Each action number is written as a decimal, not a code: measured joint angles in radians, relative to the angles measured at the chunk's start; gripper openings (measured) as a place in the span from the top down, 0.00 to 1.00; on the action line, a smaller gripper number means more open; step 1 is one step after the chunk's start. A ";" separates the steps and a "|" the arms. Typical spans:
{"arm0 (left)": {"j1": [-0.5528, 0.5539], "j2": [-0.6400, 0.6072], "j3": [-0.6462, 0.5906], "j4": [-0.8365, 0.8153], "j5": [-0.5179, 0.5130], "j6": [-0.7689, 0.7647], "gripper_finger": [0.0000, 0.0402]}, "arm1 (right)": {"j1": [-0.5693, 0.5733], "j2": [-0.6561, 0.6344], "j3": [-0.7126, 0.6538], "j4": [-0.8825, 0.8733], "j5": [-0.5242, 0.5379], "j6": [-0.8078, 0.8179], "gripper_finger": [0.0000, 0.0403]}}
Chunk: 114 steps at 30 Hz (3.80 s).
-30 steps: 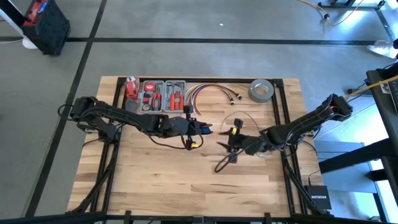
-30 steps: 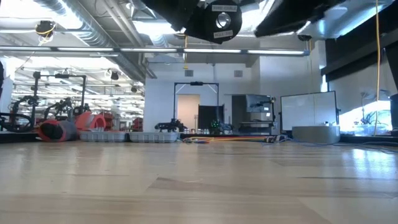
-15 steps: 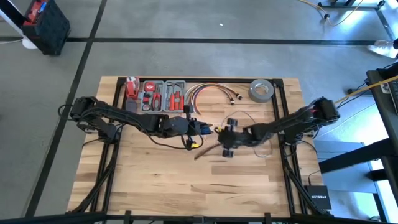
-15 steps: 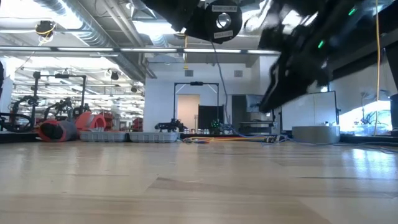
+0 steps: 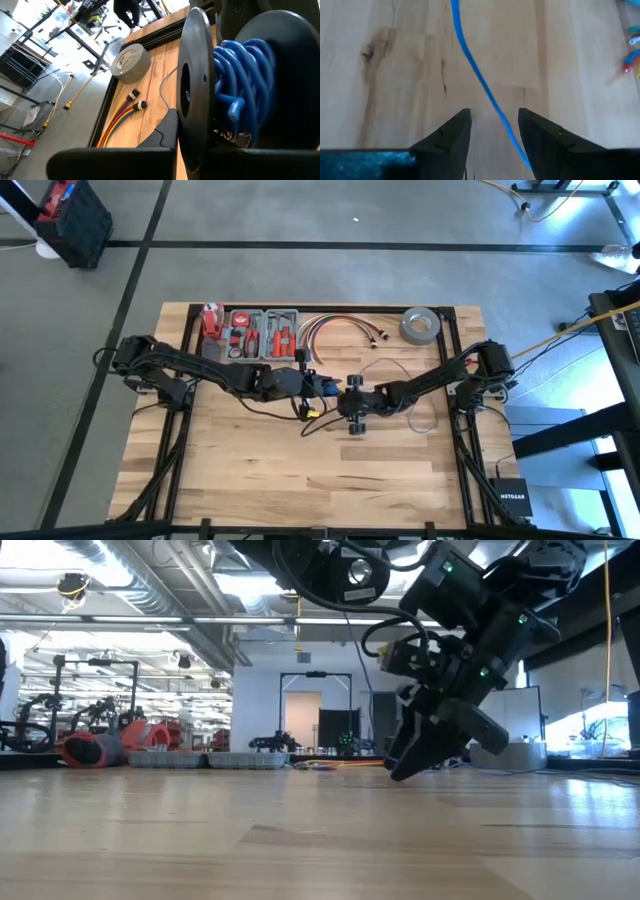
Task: Coil cords
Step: Coil the blue wire onto the black spool
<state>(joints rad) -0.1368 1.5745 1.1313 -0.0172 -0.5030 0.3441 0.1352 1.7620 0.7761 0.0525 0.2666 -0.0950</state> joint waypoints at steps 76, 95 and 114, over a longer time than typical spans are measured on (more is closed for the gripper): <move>0.183 0.097 0.000 0.067 0.033 -0.357 1.00 | 0.057 -0.302 -0.028 0.337 0.283 0.200 0.98; 0.138 0.071 0.000 0.190 0.138 -0.295 1.00 | 0.054 -0.237 -0.028 0.231 0.336 0.167 0.98; 0.108 -0.012 0.001 -0.154 0.134 -0.231 1.00 | 0.055 -0.315 -0.027 0.023 0.485 0.144 0.98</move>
<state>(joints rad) -0.0292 1.5623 1.1320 -0.1714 -0.3685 0.1127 0.1898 1.4471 0.7486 0.0759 0.7519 0.0492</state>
